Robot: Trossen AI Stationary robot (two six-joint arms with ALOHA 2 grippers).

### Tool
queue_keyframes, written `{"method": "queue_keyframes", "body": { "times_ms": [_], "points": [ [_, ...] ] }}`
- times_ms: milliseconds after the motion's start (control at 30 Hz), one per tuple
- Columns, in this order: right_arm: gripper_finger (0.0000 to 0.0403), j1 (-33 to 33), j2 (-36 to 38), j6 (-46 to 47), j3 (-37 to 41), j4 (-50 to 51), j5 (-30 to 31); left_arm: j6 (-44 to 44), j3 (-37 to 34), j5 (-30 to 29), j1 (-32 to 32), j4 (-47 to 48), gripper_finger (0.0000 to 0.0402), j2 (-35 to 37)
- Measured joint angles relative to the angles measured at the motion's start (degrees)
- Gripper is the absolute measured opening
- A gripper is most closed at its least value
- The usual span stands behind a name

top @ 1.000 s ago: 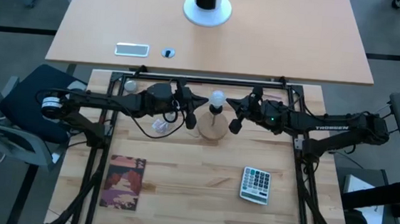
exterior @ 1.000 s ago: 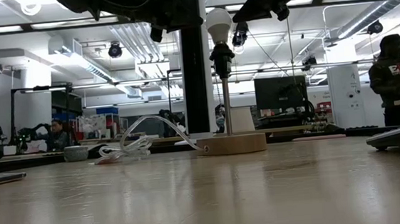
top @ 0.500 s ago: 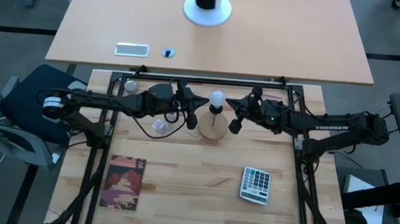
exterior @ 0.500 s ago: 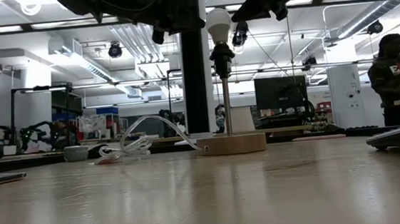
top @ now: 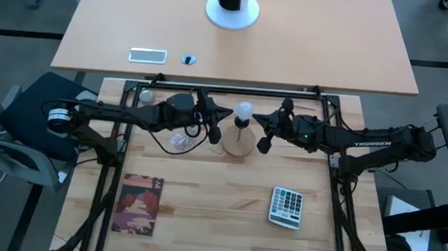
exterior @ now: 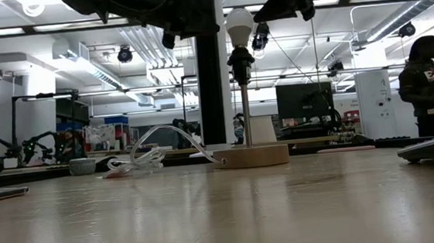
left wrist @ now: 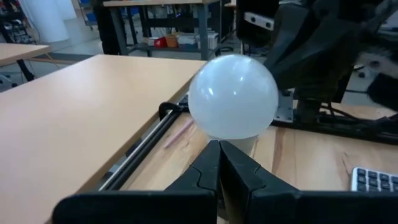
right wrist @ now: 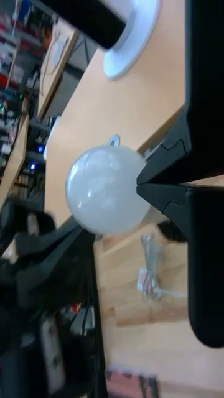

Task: Screw lightbulb
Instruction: Insert the lightbulb into the lamp

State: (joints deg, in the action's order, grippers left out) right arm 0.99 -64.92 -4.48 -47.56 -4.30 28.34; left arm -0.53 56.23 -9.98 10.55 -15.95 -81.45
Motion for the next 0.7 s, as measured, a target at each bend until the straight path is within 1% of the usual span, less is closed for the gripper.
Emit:
{"method": "queue_keyframes", "body": {
  "times_ms": [133, 233, 300, 433, 567, 700],
  "points": [
    [0.0000, 0.0, 0.7, 0.0, 0.0, 1.7, 3.2, 0.6, 0.0, 0.7, -0.3, 1.4, 0.0000, 1.3],
    [0.0000, 1.0, 0.7, -0.1, 0.0, 2.0, 3.3, 0.6, 0.0, 3.0, -0.3, 0.8, 0.0000, 1.5],
    [0.0000, 1.7, 0.7, -0.1, 0.0, 1.9, 3.3, 0.6, 0.0, 3.1, -0.4, 0.1, 0.0000, 1.2],
    [0.0000, 2.2, 0.2, -0.7, 0.0, 1.2, 2.6, 0.3, 0.0, 3.2, -0.3, -1.1, 0.0000, 0.1],
    [0.0000, 2.1, -0.4, -1.8, -0.1, -1.6, -0.3, -0.1, 0.0, 3.2, -0.3, -1.7, 0.0000, -0.4],
    [0.0000, 2.1, -0.5, -1.9, -0.1, -1.9, -0.3, -0.1, 0.0, 3.2, -0.3, -1.7, 0.0000, -0.5]
  ]
}}
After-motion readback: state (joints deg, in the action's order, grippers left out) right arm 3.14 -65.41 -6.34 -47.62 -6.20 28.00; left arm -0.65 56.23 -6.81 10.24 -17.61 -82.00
